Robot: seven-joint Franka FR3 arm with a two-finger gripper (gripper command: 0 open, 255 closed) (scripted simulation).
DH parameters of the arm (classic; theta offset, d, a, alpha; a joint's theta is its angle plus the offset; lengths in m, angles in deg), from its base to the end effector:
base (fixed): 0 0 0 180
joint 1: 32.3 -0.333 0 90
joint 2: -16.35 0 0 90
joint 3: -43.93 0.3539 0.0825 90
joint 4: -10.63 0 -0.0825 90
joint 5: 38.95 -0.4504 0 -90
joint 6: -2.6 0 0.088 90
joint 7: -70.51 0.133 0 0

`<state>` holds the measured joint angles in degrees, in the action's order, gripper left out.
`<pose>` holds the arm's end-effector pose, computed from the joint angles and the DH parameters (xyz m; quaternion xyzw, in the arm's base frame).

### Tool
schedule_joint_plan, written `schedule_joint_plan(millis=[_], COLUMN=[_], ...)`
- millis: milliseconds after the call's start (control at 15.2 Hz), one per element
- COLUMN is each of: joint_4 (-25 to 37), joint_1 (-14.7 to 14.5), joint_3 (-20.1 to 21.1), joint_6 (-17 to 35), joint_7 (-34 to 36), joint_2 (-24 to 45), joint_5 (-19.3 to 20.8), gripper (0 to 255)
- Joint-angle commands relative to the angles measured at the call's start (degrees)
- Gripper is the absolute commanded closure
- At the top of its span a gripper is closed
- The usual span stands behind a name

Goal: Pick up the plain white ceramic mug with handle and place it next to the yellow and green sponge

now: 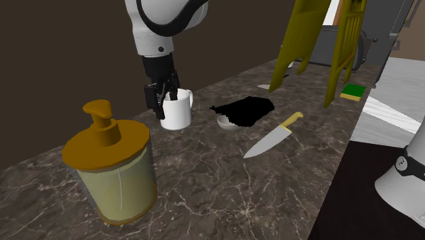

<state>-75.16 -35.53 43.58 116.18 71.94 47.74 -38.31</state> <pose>0.7716 0.0385 0.3215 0.9994 0.0154 -0.0311 0.0078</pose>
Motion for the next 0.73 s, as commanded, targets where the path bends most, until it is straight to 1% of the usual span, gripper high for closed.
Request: schedule_joint_plan(millis=[0,66,132,660], joint_4=[0.0,0.0,0.0,0.0], joint_1=[0.0,0.0,0.0,0.0], joint_3=[0.0,0.0,0.0,0.0], joint_6=[0.0,0.0,0.0,0.0], joint_7=[0.0,0.0,0.0,0.0], joint_2=[0.0,0.0,0.0,0.0], joint_5=[0.0,0.0,0.0,0.0], gripper=[0,0,255,255])
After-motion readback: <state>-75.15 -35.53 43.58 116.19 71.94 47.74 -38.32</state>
